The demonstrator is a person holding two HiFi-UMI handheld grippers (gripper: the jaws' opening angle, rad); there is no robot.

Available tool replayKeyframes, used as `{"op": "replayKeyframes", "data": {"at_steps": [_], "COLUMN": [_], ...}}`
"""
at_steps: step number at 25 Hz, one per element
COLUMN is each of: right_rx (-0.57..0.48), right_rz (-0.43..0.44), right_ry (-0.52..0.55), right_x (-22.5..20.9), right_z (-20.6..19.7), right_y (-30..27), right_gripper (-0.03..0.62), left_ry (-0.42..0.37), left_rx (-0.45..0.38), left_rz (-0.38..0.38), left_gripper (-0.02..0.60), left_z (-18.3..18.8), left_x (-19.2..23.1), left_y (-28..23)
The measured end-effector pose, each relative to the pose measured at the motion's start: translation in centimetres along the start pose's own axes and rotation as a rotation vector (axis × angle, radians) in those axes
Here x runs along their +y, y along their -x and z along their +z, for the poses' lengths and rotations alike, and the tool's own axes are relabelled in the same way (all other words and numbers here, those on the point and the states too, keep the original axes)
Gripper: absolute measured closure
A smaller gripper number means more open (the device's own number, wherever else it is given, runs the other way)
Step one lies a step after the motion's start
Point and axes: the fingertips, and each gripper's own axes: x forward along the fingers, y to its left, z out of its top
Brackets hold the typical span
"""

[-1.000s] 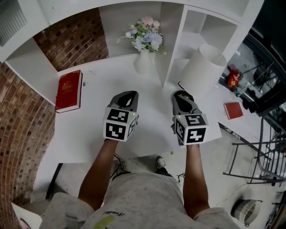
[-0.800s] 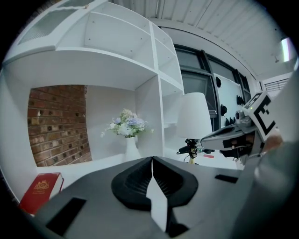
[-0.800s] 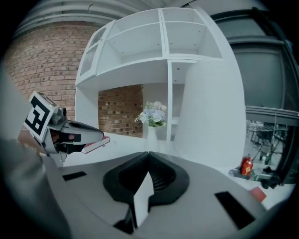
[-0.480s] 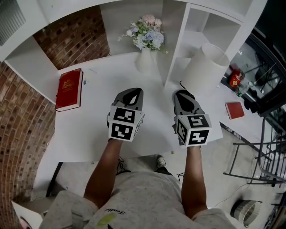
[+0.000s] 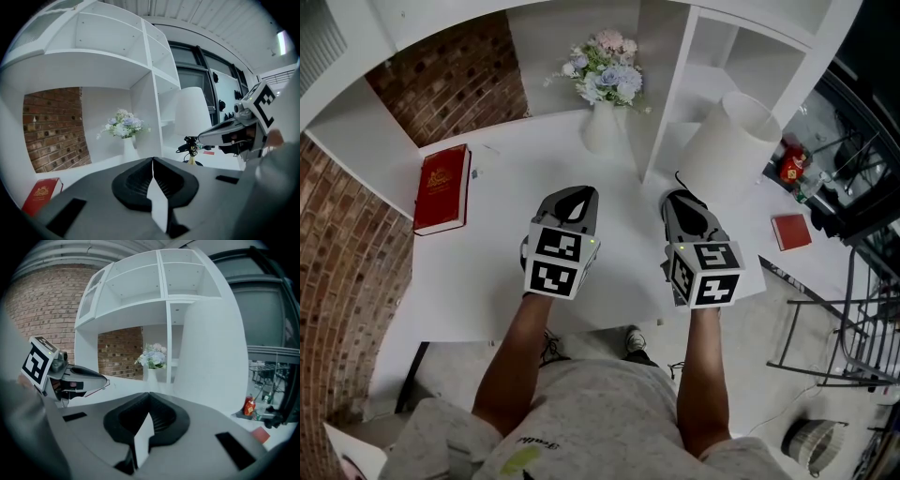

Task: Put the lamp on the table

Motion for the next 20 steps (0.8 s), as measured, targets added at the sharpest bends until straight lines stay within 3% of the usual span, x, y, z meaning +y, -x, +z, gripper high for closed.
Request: {"op": "replayKeyframes", "data": {"at_steps": [10,20], "right_rx": [-0.013,-0.018], "right_rz": [0.003,0.005], "right_ry": [-0.002,-0.004], "right_x": [0.0,0.1], "right_z": [0.6,0.9], "right_y": [-0.6,-0.8], "right_gripper": [0.589,0.589], "left_ry": [0.063,0.057], "left_rx": [0.004,0.005], "left_rz": [0.013,0.005], "left_gripper": [0.578,0.578], "left_z": [-0.4,-0.5], "left_x": [1.4,1.4], "left_y": [0.0,0.0]}}
